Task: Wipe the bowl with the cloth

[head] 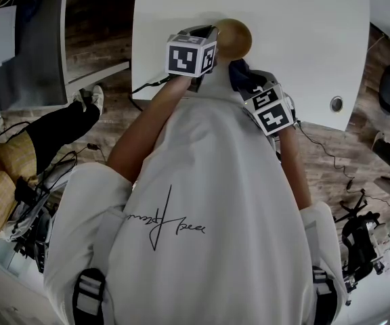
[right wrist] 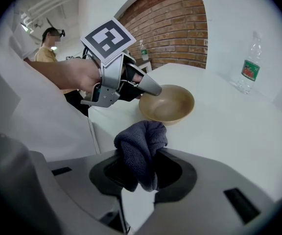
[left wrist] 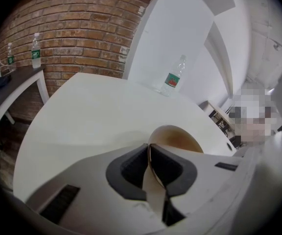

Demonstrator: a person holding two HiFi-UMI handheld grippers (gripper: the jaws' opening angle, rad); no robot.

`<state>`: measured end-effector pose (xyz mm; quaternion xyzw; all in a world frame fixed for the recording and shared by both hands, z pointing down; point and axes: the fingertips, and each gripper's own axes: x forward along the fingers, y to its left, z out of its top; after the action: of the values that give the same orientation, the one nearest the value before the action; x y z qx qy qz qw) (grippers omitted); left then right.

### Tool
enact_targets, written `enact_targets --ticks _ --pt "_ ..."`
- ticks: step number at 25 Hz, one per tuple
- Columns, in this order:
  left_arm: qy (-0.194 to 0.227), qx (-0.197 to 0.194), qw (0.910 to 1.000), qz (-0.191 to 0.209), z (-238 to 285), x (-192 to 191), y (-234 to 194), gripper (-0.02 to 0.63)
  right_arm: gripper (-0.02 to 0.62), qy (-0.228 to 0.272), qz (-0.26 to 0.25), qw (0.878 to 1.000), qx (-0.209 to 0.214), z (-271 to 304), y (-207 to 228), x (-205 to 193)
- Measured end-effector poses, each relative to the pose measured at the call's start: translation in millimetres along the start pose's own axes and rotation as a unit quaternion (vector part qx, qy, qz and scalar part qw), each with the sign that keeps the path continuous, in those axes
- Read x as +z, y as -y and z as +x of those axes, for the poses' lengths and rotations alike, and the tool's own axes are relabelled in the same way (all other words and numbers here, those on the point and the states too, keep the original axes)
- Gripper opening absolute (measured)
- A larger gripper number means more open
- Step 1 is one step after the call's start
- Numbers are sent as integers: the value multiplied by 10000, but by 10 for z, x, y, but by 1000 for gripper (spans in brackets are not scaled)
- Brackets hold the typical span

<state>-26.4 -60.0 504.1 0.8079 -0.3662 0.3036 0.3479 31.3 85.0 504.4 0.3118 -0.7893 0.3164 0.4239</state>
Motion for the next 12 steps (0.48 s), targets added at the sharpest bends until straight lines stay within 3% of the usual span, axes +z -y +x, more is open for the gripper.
enact_targets --ticks 12 --pt "75 16 10000 -22 -59 8 -63 66 98 24 8 10000 14 34 -27 11"
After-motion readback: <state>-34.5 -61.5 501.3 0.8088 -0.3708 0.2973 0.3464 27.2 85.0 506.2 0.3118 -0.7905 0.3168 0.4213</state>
